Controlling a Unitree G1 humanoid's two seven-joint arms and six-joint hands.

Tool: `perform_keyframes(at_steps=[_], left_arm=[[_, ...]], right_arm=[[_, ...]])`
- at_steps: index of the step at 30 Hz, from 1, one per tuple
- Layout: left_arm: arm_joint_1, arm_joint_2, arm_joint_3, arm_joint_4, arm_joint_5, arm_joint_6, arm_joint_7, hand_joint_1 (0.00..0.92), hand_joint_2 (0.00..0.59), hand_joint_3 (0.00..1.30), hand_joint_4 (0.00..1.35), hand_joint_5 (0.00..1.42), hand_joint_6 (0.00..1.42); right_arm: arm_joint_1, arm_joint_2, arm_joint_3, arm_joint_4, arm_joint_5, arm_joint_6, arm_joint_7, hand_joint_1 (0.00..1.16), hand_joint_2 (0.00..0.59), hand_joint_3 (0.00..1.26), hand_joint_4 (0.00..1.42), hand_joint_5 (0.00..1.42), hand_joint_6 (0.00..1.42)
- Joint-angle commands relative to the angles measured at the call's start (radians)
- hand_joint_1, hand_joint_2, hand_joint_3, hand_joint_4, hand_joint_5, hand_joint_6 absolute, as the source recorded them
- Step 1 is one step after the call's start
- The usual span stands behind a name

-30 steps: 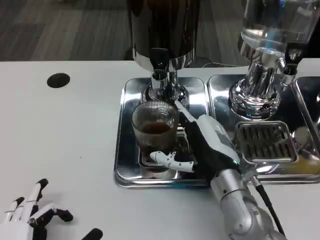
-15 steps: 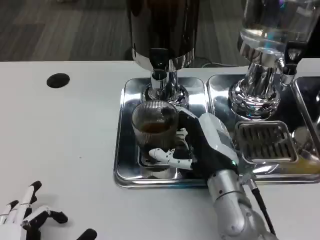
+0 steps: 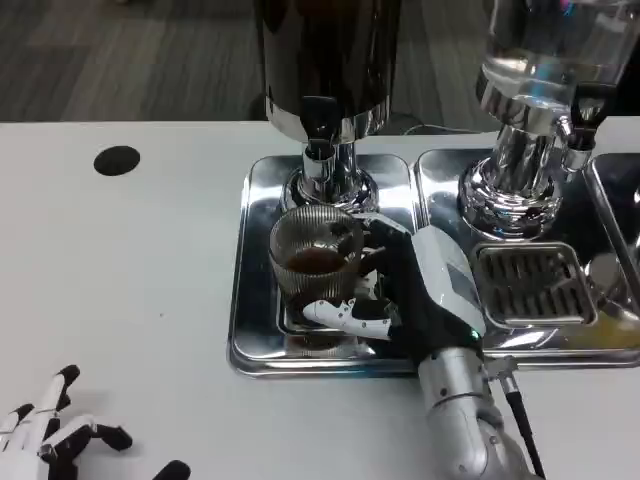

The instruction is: Grasp the cup under the faucet to collect the drink, then remove the cup.

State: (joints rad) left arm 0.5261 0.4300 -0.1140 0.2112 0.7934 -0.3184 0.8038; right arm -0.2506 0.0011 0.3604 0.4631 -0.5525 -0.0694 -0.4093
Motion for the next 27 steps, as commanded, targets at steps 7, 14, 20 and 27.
perform_keyframes(at_steps=[7,14,20,27], left_arm=[[-0.01,0.003,-0.001,0.004,0.004,-0.009,0.01,0.0,0.107,0.67,0.06,0.21,0.16],[-0.027,0.001,-0.014,-0.003,0.014,-0.009,0.007,0.0,0.107,0.67,0.06,0.21,0.16],[-0.041,0.005,-0.026,-0.017,0.018,-0.008,-0.003,0.0,0.107,0.67,0.06,0.21,0.16],[-0.079,0.004,-0.042,-0.001,0.015,-0.011,-0.016,0.0,0.105,0.67,0.06,0.21,0.16]], right_arm=[[0.055,-0.043,-0.032,-0.117,0.006,-0.01,0.009,0.82,0.191,0.6,0.67,0.58,0.47],[0.126,-0.076,-0.078,-0.229,0.02,0.022,0.035,0.82,0.194,0.6,0.67,0.59,0.47],[0.213,-0.106,-0.113,-0.362,0.011,0.049,0.06,0.82,0.198,0.6,0.67,0.59,0.47],[0.347,-0.122,-0.158,-0.512,-0.006,0.084,0.053,0.8,0.201,0.6,0.67,0.59,0.49]])
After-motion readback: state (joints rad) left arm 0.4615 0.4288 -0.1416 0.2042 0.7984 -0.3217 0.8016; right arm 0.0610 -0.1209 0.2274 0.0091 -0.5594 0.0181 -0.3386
